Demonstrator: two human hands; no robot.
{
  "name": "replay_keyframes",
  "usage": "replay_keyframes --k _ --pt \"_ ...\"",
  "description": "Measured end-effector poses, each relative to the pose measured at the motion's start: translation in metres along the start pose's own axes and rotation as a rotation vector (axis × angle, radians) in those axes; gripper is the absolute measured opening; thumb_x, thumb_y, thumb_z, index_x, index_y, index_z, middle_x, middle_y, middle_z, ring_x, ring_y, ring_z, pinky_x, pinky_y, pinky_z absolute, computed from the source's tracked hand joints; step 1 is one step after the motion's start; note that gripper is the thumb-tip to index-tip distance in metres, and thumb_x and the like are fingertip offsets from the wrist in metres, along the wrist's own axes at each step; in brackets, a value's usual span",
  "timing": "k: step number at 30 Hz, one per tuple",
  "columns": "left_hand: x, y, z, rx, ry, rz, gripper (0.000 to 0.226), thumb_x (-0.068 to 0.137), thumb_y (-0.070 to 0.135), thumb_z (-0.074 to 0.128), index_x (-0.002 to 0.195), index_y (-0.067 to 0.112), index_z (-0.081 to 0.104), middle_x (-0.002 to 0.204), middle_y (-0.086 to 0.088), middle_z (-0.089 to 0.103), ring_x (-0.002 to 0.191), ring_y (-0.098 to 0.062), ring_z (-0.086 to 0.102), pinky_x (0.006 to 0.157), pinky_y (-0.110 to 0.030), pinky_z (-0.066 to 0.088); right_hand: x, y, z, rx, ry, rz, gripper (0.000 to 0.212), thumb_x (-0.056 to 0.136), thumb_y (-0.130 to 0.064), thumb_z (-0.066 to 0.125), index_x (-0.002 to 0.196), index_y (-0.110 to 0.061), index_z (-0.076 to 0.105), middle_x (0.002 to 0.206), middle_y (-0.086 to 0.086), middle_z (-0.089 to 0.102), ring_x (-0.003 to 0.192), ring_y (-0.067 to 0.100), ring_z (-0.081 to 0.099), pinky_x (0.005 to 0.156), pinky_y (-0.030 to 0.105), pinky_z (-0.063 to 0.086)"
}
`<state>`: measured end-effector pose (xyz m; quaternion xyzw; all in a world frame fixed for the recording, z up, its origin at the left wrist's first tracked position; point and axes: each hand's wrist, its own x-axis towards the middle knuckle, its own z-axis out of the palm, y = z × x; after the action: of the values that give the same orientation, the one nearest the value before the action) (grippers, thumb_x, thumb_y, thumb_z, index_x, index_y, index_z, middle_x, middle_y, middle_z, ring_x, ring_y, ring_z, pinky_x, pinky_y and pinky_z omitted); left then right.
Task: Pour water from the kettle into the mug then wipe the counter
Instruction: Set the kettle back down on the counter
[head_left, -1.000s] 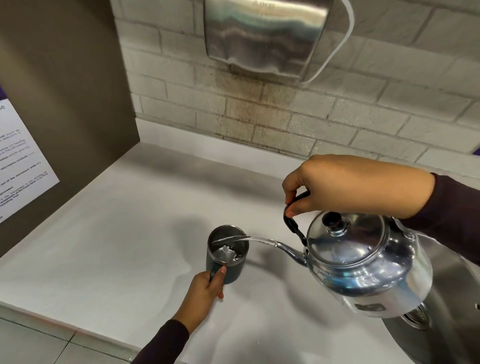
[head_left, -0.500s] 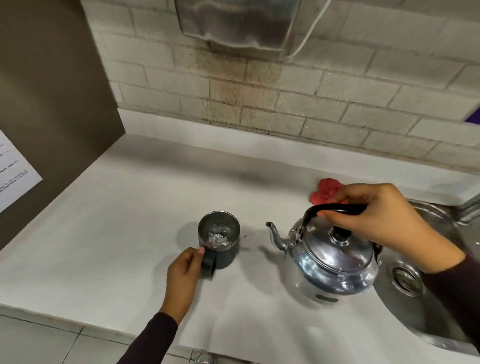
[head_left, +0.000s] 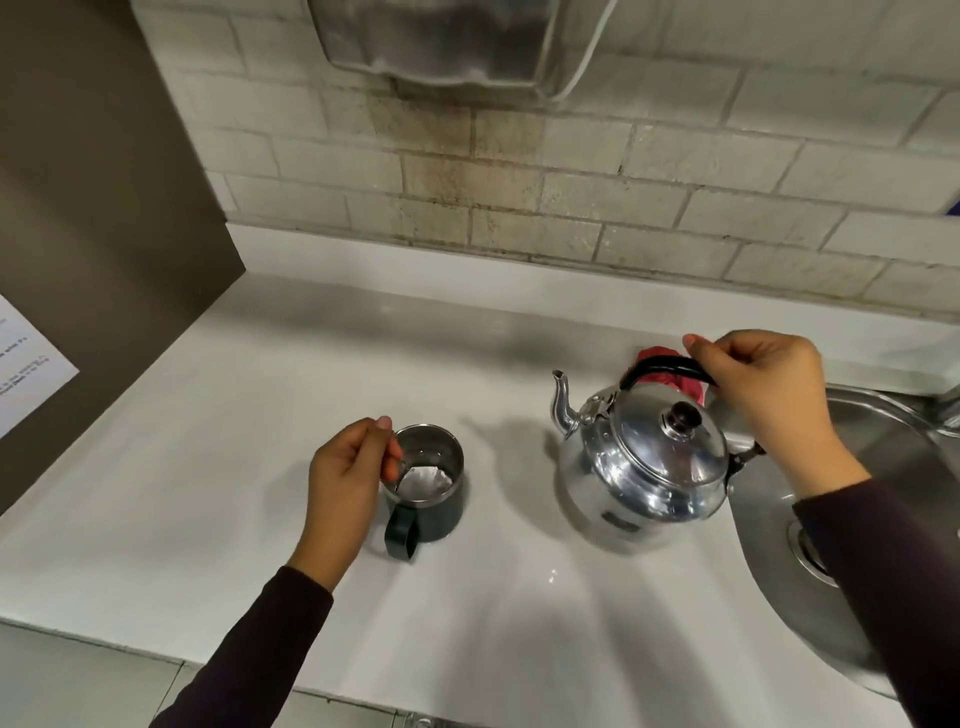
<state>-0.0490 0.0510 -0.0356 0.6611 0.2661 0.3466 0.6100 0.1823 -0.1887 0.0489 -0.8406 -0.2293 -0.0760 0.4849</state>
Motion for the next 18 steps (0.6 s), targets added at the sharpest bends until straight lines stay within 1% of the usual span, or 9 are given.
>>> replay_keyframes --k 2,5,8,9,11,13,14,17,18 --pt "0.006 0.007 0.014 -0.017 -0.023 -0.004 0.04 0.096 0.013 0.047 0.056 0.008 0.051 0.042 0.006 0.047 0.043 -0.002 0.042 0.049 -0.007 0.039 0.02 0.003 0.008 0.011 -0.001 -0.019 0.039 0.081 -0.028 0.067 0.049 -0.007 0.059 0.038 -0.014 0.055 0.035 0.003 0.046 0.038 0.006 0.031" --pt "0.015 0.01 0.032 -0.024 -0.053 0.01 0.043 0.096 0.016 0.047 0.053 0.015 0.053 0.042 0.007 0.048 0.043 -0.002 0.043 0.05 -0.007 0.039 0.053 0.006 0.021 0.041 -0.008 -0.048 0.04 0.081 -0.028 0.064 0.048 -0.005 0.057 0.039 -0.012 0.055 0.033 0.002 0.044 0.038 0.007 0.031" --pt "0.025 0.013 0.048 -0.029 -0.103 -0.012 0.044 0.095 0.019 0.049 0.051 0.02 0.054 0.043 0.008 0.048 0.046 -0.003 0.043 0.051 -0.01 0.041 0.086 0.004 0.04 -0.018 -0.044 -0.074 0.04 0.079 -0.028 0.061 0.044 -0.013 0.051 0.04 -0.019 0.055 0.037 0.002 0.046 0.04 0.01 0.03" --pt "0.029 0.012 0.053 -0.03 -0.103 -0.027 0.044 0.095 0.02 0.049 0.051 0.021 0.055 0.043 0.008 0.048 0.046 -0.003 0.044 0.051 -0.01 0.041 0.098 0.005 0.048 -0.024 -0.073 -0.073 0.039 0.08 -0.027 0.06 0.044 -0.014 0.05 0.039 -0.019 0.055 0.038 0.001 0.047 0.041 0.01 0.03" --pt "0.034 0.014 0.061 -0.018 -0.107 -0.022 0.044 0.095 0.021 0.049 0.051 0.023 0.055 0.044 0.008 0.049 0.046 -0.002 0.044 0.051 -0.01 0.04 0.117 0.008 0.061 -0.024 -0.099 -0.047 0.037 0.079 -0.023 0.059 0.05 -0.001 0.055 0.039 -0.005 0.054 0.037 0.004 0.045 0.04 0.011 0.029" --pt "0.038 0.011 0.067 -0.018 -0.097 -0.016 0.044 0.095 0.021 0.049 0.052 0.024 0.055 0.045 0.008 0.05 0.047 -0.002 0.046 0.053 -0.009 0.04 0.136 0.015 0.078 -0.047 -0.13 -0.018 0.037 0.077 -0.022 0.056 0.06 0.011 0.057 0.049 0.012 0.052 0.041 0.008 0.04 0.04 0.016 0.027" --pt "0.039 0.01 0.07 -0.02 -0.093 -0.015 0.044 0.095 0.022 0.048 0.052 0.024 0.055 0.045 0.008 0.051 0.048 -0.002 0.046 0.053 -0.009 0.04 0.143 0.019 0.085 -0.062 -0.14 0.001 0.038 0.076 -0.022 0.055 0.062 0.013 0.058 0.052 0.015 0.05 0.042 0.009 0.038 0.04 0.017 0.026" --pt "0.043 0.006 0.073 -0.021 -0.074 -0.03 0.044 0.095 0.022 0.049 0.052 0.024 0.055 0.046 0.009 0.051 0.048 -0.002 0.046 0.054 -0.009 0.04 0.16 0.029 0.107 -0.112 -0.173 0.025 0.038 0.075 -0.024 0.053 0.06 0.01 0.057 0.043 0.006 0.046 0.04 0.01 0.038 0.04 0.019 0.025" --pt "0.044 0.006 0.074 -0.015 -0.066 -0.033 0.044 0.095 0.021 0.048 0.052 0.024 0.055 0.046 0.009 0.051 0.048 -0.002 0.046 0.054 -0.009 0.04 0.165 0.032 0.113 -0.128 -0.184 0.02 0.039 0.075 -0.024 0.053 0.061 0.013 0.056 0.045 0.009 0.046 0.044 0.013 0.039 0.041 0.02 0.025"
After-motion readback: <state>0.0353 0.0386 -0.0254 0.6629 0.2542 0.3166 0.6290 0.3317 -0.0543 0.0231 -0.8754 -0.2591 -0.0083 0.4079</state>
